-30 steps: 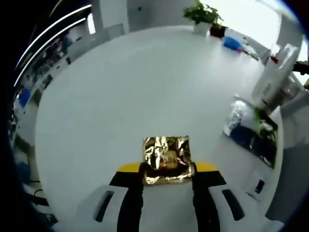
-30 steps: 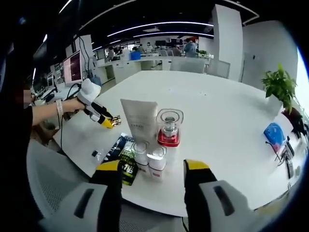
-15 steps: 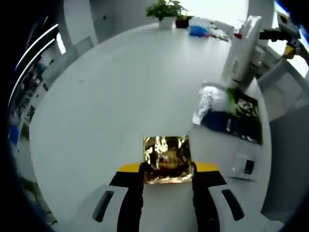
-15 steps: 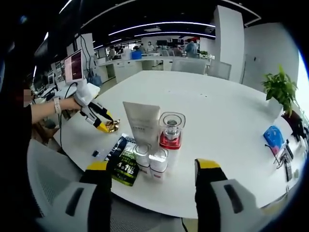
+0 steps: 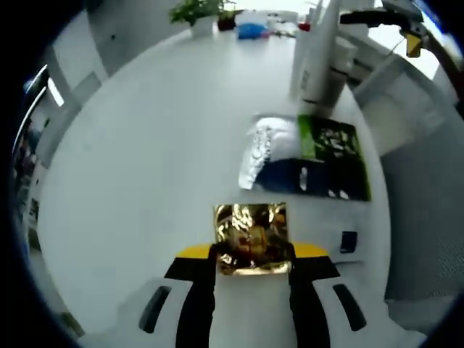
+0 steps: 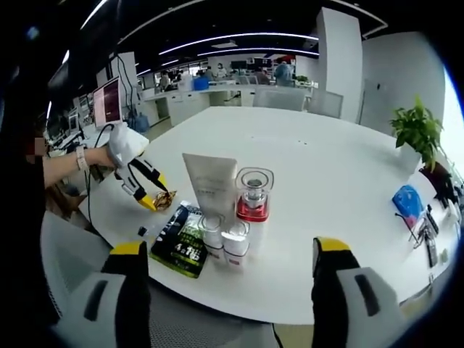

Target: Arrange the skincare products in the storage area until every visible bottle or jar stands upright without overlapping.

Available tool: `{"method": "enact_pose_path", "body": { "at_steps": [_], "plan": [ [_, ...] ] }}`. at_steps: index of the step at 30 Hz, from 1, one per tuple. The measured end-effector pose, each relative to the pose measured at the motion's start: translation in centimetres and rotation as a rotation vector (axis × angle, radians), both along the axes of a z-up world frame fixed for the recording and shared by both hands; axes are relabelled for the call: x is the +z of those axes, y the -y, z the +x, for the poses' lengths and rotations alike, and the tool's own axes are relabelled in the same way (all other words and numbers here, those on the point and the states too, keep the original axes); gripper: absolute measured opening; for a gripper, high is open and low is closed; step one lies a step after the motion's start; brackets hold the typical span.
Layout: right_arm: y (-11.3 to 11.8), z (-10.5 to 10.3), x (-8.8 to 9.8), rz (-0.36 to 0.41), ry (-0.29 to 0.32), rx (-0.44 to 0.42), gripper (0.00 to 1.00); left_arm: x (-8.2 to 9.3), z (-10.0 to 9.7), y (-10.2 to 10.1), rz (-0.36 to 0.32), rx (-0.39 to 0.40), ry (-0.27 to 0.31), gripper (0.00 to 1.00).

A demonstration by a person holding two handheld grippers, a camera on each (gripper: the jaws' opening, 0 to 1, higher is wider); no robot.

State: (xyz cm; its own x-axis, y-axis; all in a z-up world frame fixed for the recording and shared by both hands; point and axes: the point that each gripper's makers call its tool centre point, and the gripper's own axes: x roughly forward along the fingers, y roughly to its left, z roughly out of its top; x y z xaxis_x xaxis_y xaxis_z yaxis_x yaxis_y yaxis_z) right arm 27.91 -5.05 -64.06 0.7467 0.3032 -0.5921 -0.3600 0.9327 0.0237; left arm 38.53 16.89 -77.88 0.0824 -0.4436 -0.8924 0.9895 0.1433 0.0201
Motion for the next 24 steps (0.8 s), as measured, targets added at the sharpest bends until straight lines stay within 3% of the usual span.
{"method": "enact_pose_path", "body": {
  "at_steps": [18, 24],
  "plan": [
    [0.2, -0.1, 0.1, 0.003, -0.003, -0.001, 0.95, -0.6, -1.1, 0.9, 0.085, -0.144, -0.025, 0.37],
    [0.1, -0.2, -0.3, 0.003, -0.010, -0.001, 0.94, -0.6, -1.1, 0.9, 0.096, -0.129, -0.038, 0.37]
  ]
}}
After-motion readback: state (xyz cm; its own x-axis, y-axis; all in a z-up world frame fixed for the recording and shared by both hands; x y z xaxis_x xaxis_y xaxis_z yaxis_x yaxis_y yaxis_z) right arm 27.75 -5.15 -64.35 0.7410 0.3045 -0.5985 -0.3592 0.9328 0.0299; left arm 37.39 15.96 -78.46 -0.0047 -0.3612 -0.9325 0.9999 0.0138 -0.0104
